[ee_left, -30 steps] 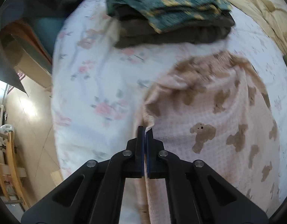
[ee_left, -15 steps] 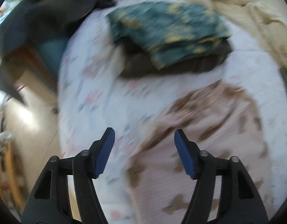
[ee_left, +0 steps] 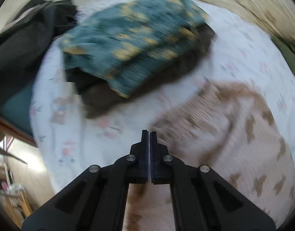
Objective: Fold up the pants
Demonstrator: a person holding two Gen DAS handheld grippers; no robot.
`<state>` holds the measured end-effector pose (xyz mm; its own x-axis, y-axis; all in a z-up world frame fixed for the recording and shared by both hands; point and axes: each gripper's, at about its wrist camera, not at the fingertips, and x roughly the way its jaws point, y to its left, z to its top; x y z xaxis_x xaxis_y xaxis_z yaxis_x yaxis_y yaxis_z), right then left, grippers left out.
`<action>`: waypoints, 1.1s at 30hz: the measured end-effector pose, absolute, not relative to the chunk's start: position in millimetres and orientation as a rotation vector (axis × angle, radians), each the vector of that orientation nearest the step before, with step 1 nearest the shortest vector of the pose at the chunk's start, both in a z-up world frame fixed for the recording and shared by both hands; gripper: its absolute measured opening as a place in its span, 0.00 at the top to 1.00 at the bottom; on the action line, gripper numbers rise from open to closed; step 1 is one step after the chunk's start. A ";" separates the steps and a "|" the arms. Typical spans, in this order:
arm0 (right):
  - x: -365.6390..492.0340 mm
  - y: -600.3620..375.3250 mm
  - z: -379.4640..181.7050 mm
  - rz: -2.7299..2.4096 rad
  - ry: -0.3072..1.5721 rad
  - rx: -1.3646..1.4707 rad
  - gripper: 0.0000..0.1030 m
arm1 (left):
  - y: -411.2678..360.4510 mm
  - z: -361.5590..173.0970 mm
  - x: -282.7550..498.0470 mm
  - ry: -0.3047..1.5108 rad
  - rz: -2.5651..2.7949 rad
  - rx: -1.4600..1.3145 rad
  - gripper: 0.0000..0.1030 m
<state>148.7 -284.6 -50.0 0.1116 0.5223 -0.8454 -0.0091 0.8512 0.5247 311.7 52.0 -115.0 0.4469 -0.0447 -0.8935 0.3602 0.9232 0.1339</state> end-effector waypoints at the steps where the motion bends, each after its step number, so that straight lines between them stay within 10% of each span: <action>1: 149.4 -284.2 -50.4 0.412 1.417 0.442 0.90 | 60.4 -114.2 318.6 1.079 -0.204 0.312 1.00; 8: 150.5 -282.1 -51.6 0.409 1.425 0.429 0.90 | 82.4 -102.4 323.0 1.117 -0.336 0.011 0.95; 11: 150.3 -277.7 -50.9 0.416 1.425 0.406 0.90 | 66.5 -94.8 305.5 1.114 -0.418 0.097 0.49; 12: 150.5 -276.2 -51.0 0.419 1.425 0.400 0.90 | 62.6 -92.7 298.7 1.103 -0.415 0.134 0.48; 19: 149.3 -274.7 -51.6 0.417 1.426 0.391 0.90 | 40.9 -114.6 289.3 1.148 -0.418 0.327 0.57; 21: 149.4 -276.3 -51.3 0.412 1.423 0.392 0.90 | 33.7 -124.7 293.9 1.168 -0.405 0.378 0.91; 33: 149.2 -273.1 -52.6 0.422 1.432 0.387 0.90 | 68.6 -113.4 333.1 1.149 -0.302 0.211 0.91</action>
